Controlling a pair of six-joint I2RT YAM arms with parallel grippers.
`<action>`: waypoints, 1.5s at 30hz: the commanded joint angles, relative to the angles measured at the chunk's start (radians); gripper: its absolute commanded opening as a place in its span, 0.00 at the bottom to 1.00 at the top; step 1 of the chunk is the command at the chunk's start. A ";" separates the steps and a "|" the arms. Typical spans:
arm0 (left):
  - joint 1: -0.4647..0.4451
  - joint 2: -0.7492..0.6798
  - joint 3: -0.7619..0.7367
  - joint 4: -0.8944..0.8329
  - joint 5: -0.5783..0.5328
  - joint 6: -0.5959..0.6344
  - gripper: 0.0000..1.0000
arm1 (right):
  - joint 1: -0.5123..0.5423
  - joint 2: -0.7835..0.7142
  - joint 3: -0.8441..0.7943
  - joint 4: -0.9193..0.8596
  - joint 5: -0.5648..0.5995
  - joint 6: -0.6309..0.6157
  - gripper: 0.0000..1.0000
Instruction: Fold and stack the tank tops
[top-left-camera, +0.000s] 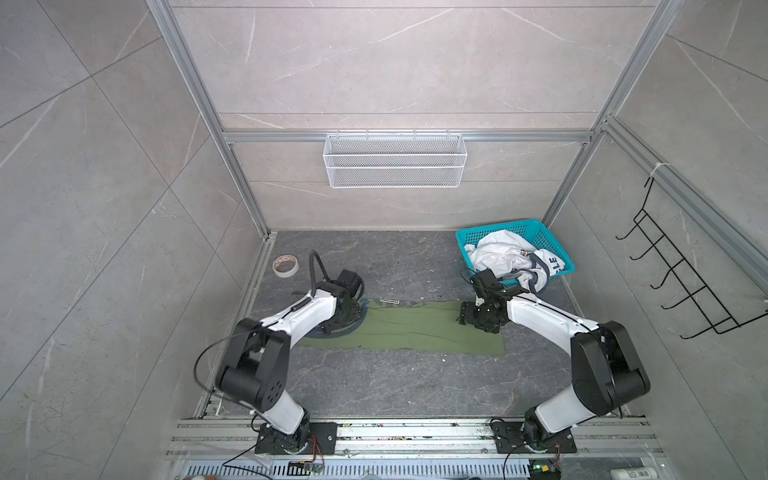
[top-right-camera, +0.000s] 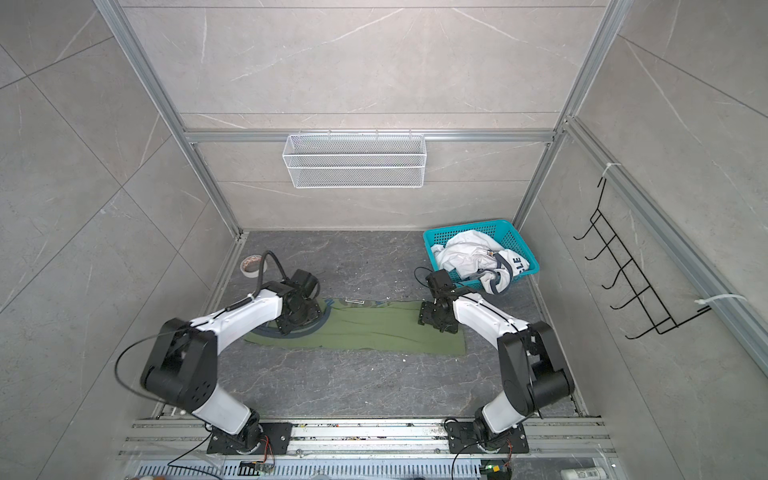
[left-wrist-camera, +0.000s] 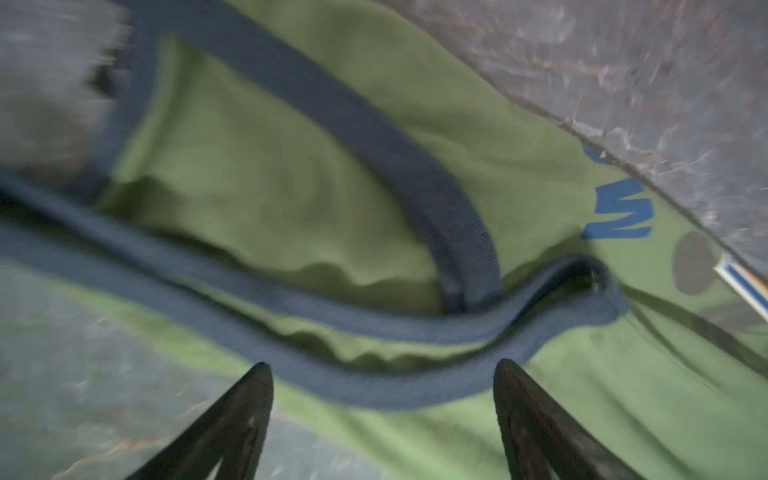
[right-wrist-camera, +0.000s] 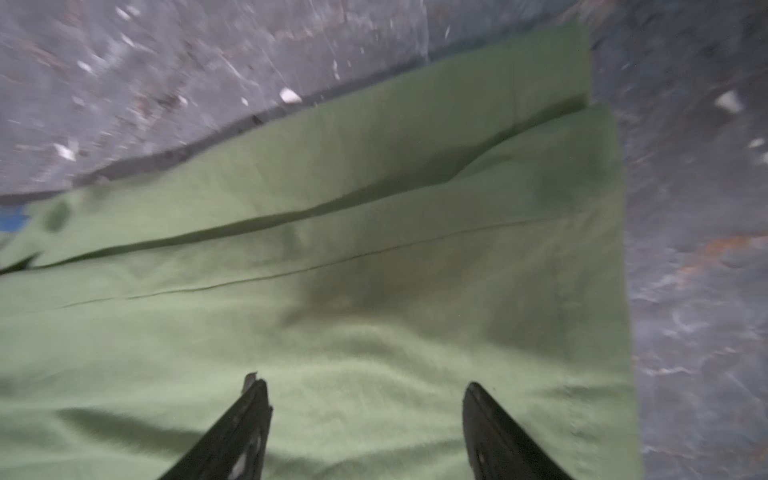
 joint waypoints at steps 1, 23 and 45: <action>-0.004 0.086 0.068 0.040 0.018 0.012 0.83 | 0.009 0.056 0.028 -0.048 0.002 -0.002 0.73; -0.093 0.657 0.821 -0.038 0.087 0.593 0.83 | 0.368 -0.155 -0.264 -0.018 -0.023 0.385 0.73; -0.140 0.549 0.875 -0.150 0.096 0.190 0.82 | 0.209 -0.216 -0.127 -0.207 0.183 0.127 0.78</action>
